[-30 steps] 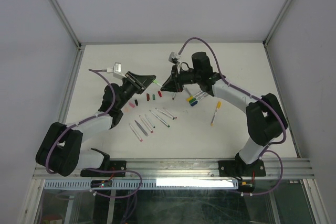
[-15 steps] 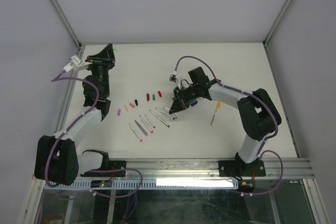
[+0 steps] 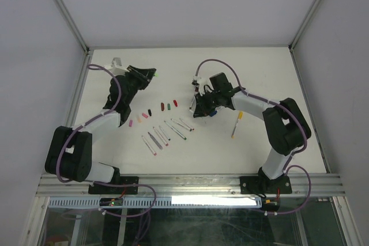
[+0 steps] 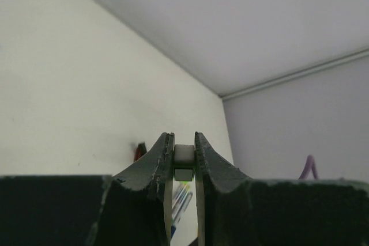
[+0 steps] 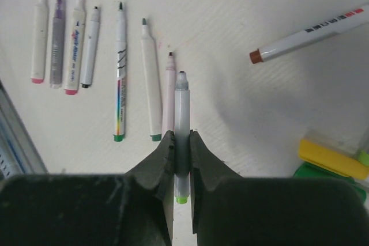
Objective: Open the pen caps
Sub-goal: Place the pen at the center of the board.
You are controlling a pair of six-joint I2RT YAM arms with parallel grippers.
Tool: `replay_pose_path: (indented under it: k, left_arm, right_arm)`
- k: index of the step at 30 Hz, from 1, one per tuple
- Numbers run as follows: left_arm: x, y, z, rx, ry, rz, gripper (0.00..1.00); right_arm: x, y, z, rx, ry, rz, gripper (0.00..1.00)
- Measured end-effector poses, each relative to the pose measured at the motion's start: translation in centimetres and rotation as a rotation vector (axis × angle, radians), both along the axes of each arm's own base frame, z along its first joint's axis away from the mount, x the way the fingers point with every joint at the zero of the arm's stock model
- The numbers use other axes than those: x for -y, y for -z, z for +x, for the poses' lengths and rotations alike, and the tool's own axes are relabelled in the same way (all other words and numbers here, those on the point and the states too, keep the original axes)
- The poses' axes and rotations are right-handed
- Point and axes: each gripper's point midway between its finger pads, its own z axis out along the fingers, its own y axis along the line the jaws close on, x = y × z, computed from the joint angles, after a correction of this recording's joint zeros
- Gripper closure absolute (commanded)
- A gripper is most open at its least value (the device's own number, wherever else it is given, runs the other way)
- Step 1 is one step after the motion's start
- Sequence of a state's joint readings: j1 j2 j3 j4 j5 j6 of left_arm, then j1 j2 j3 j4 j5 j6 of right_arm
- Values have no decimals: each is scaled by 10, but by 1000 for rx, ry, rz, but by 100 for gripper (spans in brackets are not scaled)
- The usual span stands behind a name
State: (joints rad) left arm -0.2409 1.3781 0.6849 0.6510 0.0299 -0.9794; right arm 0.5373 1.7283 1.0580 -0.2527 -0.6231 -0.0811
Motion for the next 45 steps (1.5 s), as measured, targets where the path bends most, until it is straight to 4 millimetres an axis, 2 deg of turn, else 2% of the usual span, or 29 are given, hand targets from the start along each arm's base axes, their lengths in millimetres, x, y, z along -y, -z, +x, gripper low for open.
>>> replay_pose_path:
  k: [3, 5, 9, 13, 22, 26, 33, 40, 45]
  left_arm:
    - [29, 39, -8, -132, 68, 37, 100]
    - [48, 55, -12, -199, 105, 64, 100]
    - [85, 75, -15, -298, 151, 118, 100]
    - [102, 95, -14, -379, 165, 162, 100]
    - [111, 161, -6, -583, 168, 247, 100]
    - [111, 179, -9, -640, 177, 269, 100]
    - [116, 187, -7, -674, 193, 281, 99]
    - [122, 194, -6, -702, 208, 296, 92]
    - [122, 203, -7, -735, 213, 320, 89]
  right_arm:
    - [5, 11, 6, -2, 26, -49, 92]
    - [7, 19, 7, -11, 35, -73, 90]
    - [11, 34, 5, -40, 42, -120, 84]
    - [12, 40, 1, -51, 34, -149, 82]
    - [10, 43, 2, -60, 28, -164, 77]
    - [11, 44, 0, -68, 27, -169, 76]
    - [11, 44, 0, -70, 26, -167, 74]
    - [12, 42, 1, -81, 28, -150, 72]
    - [20, 32, 13, -72, 73, -124, 65]
